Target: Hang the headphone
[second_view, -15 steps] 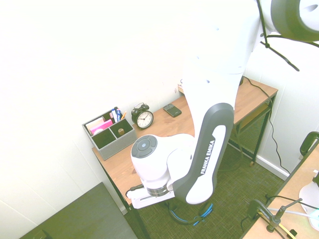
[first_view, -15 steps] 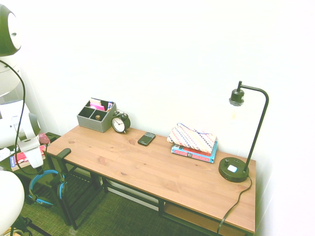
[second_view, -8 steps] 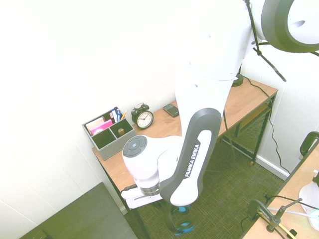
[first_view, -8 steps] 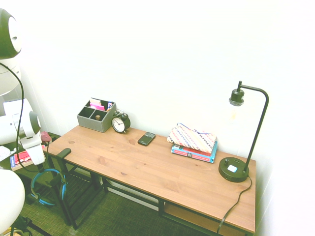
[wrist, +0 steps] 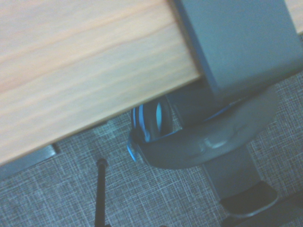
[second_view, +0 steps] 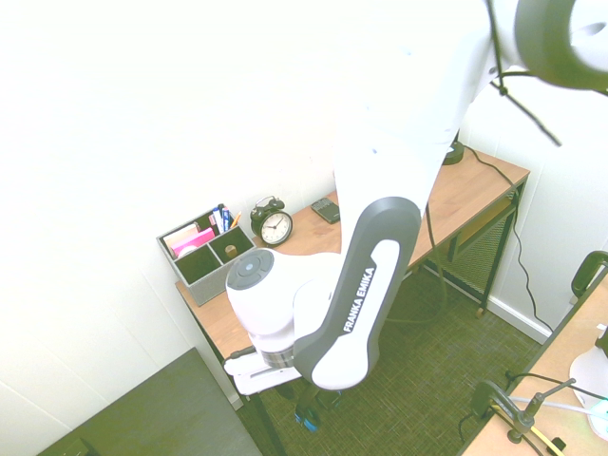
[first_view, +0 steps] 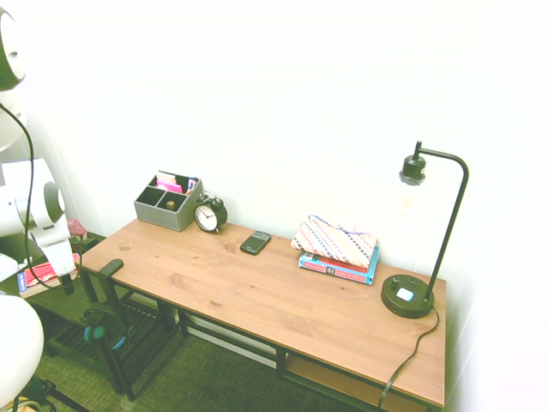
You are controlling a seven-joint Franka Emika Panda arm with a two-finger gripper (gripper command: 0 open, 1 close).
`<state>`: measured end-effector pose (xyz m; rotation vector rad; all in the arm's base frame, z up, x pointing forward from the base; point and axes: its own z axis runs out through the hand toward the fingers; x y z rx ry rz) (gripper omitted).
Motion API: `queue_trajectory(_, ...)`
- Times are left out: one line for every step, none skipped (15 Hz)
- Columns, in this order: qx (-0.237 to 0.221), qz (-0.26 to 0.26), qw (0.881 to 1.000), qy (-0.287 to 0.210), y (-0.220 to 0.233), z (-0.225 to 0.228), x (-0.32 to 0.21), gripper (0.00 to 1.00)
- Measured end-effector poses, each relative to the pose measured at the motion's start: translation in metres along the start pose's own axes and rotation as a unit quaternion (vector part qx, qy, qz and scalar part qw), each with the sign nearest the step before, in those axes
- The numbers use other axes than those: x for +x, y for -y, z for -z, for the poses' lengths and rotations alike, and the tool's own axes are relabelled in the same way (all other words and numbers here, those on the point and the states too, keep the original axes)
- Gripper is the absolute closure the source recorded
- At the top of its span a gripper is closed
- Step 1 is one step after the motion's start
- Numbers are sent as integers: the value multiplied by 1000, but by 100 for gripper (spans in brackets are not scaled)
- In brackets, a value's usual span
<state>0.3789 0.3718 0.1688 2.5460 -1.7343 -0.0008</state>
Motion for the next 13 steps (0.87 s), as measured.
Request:
queue_trajectory(5,25,1000,0,2,35,0,0)
queue_trajectory(14,45,999,1,4,70,6,0)
queue_trajectory(22,63,998,2,4,102,18,0)
queue_trajectory(26,77,997,1,1,129,33,0)
queue_trajectory(27,86,996,-3,-4,150,50,0)
queue_trajectory(29,90,996,-5,-10,168,69,0)
queue_trajectory(33,90,995,-6,-17,184,89,0)
queue_trajectory(36,84,996,-9,-25,199,111,0)
queue_trajectory(40,76,996,-8,-35,213,133,0)
queue_trajectory(44,65,997,-9,-46,226,161,0)
queue_trajectory(46,54,997,-8,-60,239,192,0)
queue_trajectory(49,50,998,-4,-76,252,226,0)
queue_trajectory(51,53,997,0,-94,264,263,0)
